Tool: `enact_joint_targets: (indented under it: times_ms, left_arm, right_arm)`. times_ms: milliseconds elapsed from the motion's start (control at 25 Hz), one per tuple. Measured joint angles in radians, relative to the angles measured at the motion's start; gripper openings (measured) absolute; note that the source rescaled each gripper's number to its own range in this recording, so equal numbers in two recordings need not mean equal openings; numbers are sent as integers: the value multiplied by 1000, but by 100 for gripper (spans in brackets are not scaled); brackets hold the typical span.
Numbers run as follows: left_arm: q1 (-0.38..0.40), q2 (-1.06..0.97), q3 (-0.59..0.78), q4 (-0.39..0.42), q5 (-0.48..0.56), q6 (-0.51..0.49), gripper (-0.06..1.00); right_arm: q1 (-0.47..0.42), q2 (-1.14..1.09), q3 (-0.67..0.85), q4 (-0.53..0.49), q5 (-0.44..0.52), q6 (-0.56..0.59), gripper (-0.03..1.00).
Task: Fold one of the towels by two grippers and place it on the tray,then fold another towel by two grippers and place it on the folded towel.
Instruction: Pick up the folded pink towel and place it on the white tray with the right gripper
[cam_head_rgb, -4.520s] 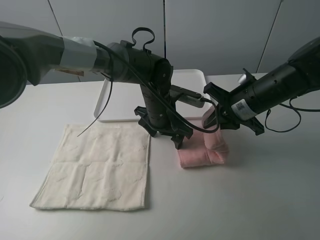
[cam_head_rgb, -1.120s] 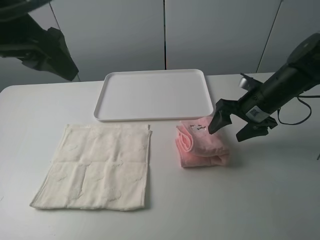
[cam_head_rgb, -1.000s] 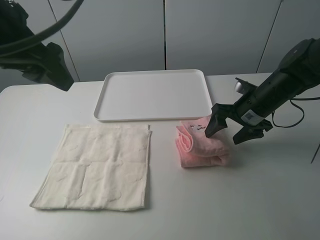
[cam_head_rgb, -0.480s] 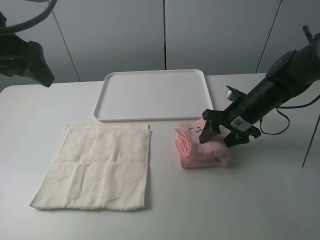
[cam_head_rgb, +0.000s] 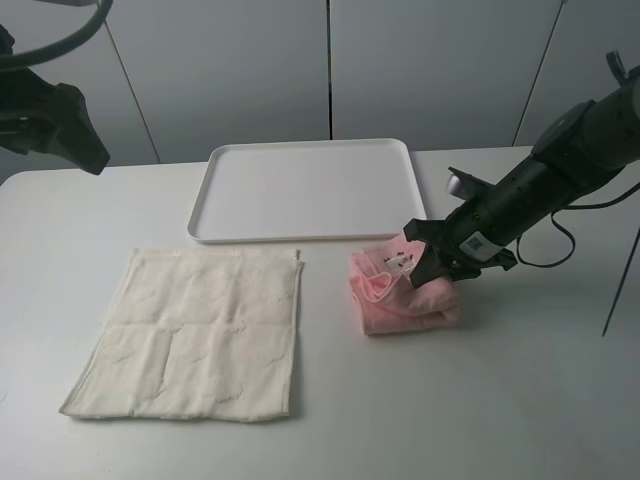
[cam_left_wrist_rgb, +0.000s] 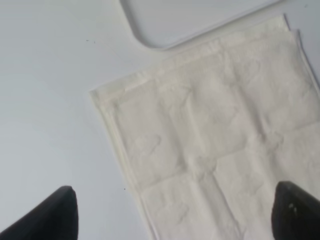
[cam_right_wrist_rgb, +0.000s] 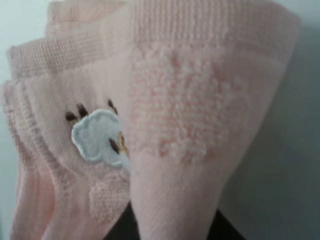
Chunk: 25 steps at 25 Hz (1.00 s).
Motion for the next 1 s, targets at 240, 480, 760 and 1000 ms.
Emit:
enact_joint_targets:
  times_ms: [240,480,760,1000]
  left_arm:
    - [0,2,0,-6,8,0,99]
    - [0,2,0,-8,10,0,99]
    - [0,2,0,-10,10,0,99]
    - [0,2,0,-14,10,16,99]
  right_arm:
    - [0,-49,0,66,105,-70,15]
    - [0,-129,-120,112,281,-91,15]
    - [4,-119,-411,128,389,24,15]
    - [32,9,-629,152,447,105,15]
